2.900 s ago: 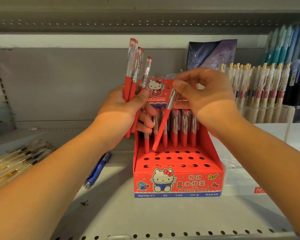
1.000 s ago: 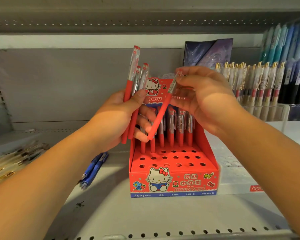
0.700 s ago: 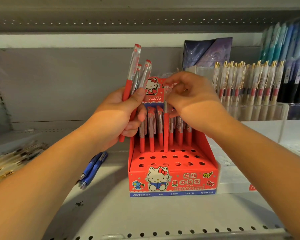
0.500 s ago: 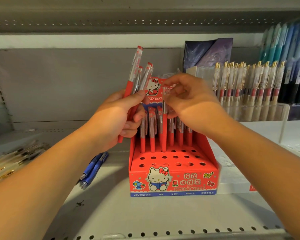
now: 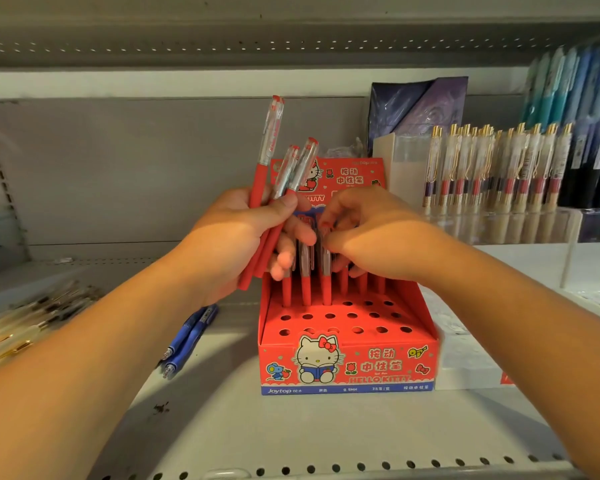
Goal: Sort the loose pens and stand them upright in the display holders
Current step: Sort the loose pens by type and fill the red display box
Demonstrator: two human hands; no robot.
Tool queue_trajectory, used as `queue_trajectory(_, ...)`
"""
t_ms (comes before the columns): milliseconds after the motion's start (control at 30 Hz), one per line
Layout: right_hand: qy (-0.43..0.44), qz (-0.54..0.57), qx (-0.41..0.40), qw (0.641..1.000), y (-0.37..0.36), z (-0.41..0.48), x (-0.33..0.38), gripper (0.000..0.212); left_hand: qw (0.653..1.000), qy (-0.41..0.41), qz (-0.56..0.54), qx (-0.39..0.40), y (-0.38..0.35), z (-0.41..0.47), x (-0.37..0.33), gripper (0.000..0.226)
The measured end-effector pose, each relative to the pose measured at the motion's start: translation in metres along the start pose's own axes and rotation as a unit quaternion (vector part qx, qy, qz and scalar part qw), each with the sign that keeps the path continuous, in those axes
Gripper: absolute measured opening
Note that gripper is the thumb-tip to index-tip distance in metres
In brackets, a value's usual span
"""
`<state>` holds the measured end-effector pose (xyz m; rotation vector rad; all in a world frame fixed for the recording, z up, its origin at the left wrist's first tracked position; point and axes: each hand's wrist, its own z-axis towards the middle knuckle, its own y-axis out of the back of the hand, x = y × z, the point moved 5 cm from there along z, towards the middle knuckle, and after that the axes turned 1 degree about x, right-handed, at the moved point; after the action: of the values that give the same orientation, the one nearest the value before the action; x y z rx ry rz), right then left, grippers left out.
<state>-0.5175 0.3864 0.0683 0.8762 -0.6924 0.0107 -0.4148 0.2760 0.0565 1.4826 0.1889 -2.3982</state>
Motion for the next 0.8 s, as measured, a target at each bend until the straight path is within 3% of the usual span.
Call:
queue_trajectory(167, -0.010, 0.012, 0.022, 1.000, 0.003, -0.002, 0.000, 0.010, 1.000, -0.001, 0.008, -0.001, 0.000, -0.001, -0.002, 0.018)
queue_trajectory(300, 0.003, -0.023, -0.025, 0.999, 0.016, -0.001, 0.003, 0.004, 1.000, -0.004, 0.008, 0.007, -0.001, -0.001, -0.003, 0.016)
queue_trajectory(400, 0.003, 0.108, -0.067, 0.992, 0.026, -0.004, 0.005, 0.006, 0.999, 0.002, 0.013, 0.038, -0.004, -0.003, -0.002, 0.016)
queue_trajectory(500, 0.015, 0.273, -0.060, 0.960, 0.028, -0.009, 0.012, 0.006, 0.996, 0.009, 0.016, 0.083, -0.010, -0.005, -0.001, 0.021)
queue_trajectory(633, 0.024, 0.333, -0.048, 0.942, 0.026, -0.011, 0.017, 0.015, 0.993, 0.016, 0.017, 0.112, -0.012, -0.006, 0.001, 0.027)
queue_trajectory(800, 0.004, 0.411, -0.050, 0.910, 0.027, -0.011, 0.017, 0.023, 0.995, 0.010, 0.045, 0.091, -0.007, -0.004, 0.002, 0.033)
